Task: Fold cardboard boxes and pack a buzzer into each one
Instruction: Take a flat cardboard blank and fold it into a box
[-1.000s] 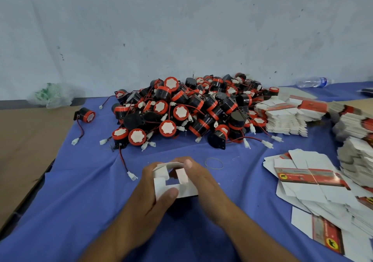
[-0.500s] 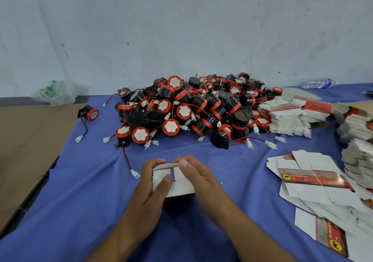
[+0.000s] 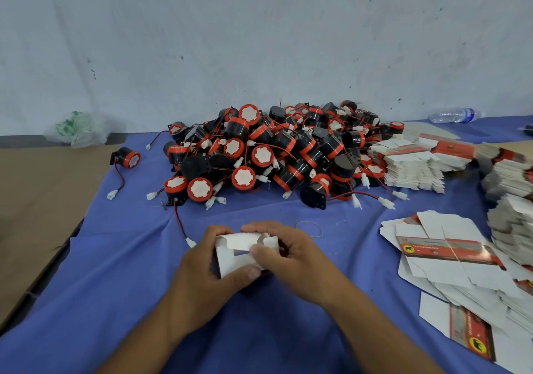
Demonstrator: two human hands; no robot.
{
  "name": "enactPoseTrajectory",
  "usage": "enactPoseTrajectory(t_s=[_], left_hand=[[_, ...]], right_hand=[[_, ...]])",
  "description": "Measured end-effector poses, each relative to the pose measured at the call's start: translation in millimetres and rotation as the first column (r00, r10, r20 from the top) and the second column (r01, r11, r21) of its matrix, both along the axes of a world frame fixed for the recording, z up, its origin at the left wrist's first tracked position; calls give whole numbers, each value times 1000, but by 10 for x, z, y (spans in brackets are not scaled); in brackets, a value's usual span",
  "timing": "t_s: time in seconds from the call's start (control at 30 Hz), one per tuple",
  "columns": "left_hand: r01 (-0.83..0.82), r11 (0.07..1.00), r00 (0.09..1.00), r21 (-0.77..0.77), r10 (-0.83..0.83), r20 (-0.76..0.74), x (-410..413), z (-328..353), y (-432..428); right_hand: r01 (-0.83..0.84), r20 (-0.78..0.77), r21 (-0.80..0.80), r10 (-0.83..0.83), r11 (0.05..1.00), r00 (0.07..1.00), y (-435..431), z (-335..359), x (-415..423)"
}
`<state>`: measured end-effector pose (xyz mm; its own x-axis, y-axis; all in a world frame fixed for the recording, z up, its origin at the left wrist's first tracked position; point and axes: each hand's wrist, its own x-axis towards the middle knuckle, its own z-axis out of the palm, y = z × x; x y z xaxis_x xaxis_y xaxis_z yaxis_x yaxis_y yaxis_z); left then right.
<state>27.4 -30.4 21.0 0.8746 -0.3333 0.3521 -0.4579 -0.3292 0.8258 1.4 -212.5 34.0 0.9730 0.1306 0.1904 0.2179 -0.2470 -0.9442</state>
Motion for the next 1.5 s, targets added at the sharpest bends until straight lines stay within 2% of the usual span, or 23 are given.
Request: enactPoseTrajectory(t_s=[0.2,0.27,0.33,0.4,0.5,0.6,0.73,0.83,1.0,1.1,1.27,1.37,1.5], left_hand=[[-23,1000,1000,5,23,-5,-9,-52,9],[-63,996,998,-62,63,-16,-7,-84,-10],[-158,975,986,-154,163,22,26,-100,8],[-254,952,964,-168,264,41,31,-73,10],[-165,983,980,-83,173,102,-55,-75,-87],[-129,987,981,-99,142,134,-102,-75,-113],[-136,990,970,-39,141,200,-86,-17,-34],[-117,993,955,16,108,277,-95,0,-53],[-153,985,931,75,119,344,-92,-19,-84],[-193,974,900,121,127,416,-90,-34,-100],[-249,956,823,156,124,555,-75,-51,-129],[-270,949,800,159,130,585,-64,-63,-121],[-265,951,789,157,120,603,-57,-72,-109]], right_hand=[[-41,21,-72,42,997,999,-7,33,-14],[-24,11,-84,25,996,1000,-3,35,-8],[41,-7,-8,-41,999,999,1,48,1],[121,-55,158,-113,980,992,25,58,11],[178,-109,370,-148,912,983,111,40,8],[124,-126,430,-76,894,989,206,-1,-5],[77,-172,438,-1,895,985,199,0,-10],[13,-146,424,54,906,988,202,22,-39],[26,-132,335,20,942,991,232,48,-76],[37,-165,346,22,937,986,256,27,-75],[23,-111,324,14,946,994,273,14,-69],[44,-58,234,-32,971,998,309,-8,-82],[55,-42,223,-47,973,998,365,-29,-83]])
